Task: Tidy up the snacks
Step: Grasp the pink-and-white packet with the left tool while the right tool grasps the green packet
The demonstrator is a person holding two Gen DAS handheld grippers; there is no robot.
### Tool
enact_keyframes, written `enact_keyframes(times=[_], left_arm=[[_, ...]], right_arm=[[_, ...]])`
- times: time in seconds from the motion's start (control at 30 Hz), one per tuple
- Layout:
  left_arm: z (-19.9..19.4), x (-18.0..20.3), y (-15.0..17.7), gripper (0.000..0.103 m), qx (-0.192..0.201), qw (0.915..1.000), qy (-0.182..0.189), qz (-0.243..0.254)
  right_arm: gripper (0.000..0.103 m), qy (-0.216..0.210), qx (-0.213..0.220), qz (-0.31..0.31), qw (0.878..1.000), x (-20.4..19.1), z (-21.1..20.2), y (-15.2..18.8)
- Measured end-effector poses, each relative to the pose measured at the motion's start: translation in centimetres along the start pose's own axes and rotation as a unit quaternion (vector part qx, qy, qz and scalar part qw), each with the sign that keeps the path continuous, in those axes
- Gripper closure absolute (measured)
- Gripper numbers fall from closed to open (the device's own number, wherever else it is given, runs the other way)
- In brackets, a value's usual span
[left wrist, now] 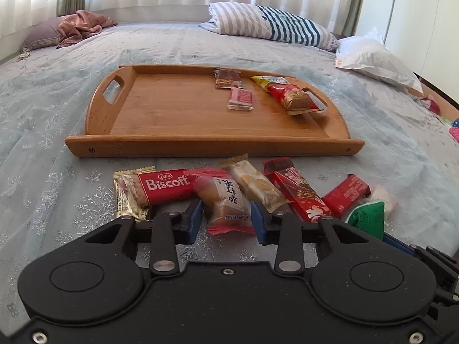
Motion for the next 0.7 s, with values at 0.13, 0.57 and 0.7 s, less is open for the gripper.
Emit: enact_keyframes(times=[0.13, 0.57, 0.7], left_arm=[[-0.7, 0.3, 0.2, 0.072, -0.001, 0.9999, 0.007, 0.008], [-2.3, 0.0, 0.6, 0.059, 0.017, 0.9995, -0.012, 0.023], [-2.3, 0.5, 0.2, 0.06, 0.023, 0.9995, -0.001, 0.02]], right_arm=[[0.065, 0.0, -0.003, -0.005, 1.0, -0.1, 0.0, -0.1], [0.067, 0.014, 0.001, -0.013, 1.0, -0.2, -0.2, -0.6], [0.053, 0.016, 0.019, 0.0, 1.0, 0.1, -0.6, -0.9]])
Point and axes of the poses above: each gripper's, at about its wrist camera, not at the fingertips, and z roughly the way its jaws point, x to its right, y to its underside, the point moved 9 cm from there along z, roughly the way its jaws point, and after that the axes turned 11 degrees about -y, right-handed, at the moved point
